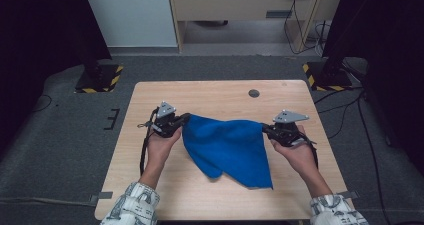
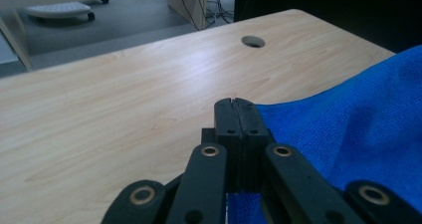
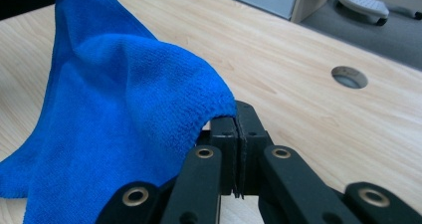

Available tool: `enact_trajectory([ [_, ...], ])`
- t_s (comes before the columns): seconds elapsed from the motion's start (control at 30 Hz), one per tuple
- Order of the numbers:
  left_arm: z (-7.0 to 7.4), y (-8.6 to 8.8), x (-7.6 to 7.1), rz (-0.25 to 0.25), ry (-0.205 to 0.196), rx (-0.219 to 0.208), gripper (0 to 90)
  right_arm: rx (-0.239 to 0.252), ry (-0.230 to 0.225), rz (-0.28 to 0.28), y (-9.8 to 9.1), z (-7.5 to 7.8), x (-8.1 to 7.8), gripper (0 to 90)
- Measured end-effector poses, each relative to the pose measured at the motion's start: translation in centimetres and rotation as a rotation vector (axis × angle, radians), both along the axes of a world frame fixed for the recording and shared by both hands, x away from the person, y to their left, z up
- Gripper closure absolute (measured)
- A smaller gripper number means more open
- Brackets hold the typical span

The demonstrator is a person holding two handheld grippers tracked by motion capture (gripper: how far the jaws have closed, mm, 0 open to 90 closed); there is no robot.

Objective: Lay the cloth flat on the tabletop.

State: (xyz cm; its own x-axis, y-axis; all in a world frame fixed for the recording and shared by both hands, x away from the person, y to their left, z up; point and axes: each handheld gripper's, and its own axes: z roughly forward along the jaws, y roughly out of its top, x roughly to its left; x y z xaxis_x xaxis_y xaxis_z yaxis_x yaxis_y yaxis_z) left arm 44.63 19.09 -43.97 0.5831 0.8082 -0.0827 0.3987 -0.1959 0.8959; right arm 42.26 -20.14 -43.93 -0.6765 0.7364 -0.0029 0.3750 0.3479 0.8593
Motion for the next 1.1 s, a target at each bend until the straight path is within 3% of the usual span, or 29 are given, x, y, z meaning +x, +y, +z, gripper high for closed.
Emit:
enact_trajectory([
  [0.07,1.0,0.1,-0.2,0.001,-0.026,-0.016,89.5,0.013,-0.012,-0.007,-0.5,0.5,-0.1,88.9],
  [0.3,2.5,0.6,-0.7,0.009,-0.059,-0.043,89.5,0.027,-0.027,-0.010,-1.3,1.1,-0.4,88.9],
  [0.5,3.7,0.5,-1.1,0.001,-0.086,-0.048,89.6,0.039,-0.031,-0.010,-1.6,1.6,-0.5,88.8],
  [0.9,6.4,0.5,-2.7,-0.016,-0.158,-0.058,89.5,0.060,-0.083,0.001,-1.8,3.6,-1.4,88.8],
  [1.1,6.9,0.5,-3.0,-0.022,-0.170,-0.053,89.5,0.065,-0.096,0.001,-2.1,4.0,-1.6,88.8],
])
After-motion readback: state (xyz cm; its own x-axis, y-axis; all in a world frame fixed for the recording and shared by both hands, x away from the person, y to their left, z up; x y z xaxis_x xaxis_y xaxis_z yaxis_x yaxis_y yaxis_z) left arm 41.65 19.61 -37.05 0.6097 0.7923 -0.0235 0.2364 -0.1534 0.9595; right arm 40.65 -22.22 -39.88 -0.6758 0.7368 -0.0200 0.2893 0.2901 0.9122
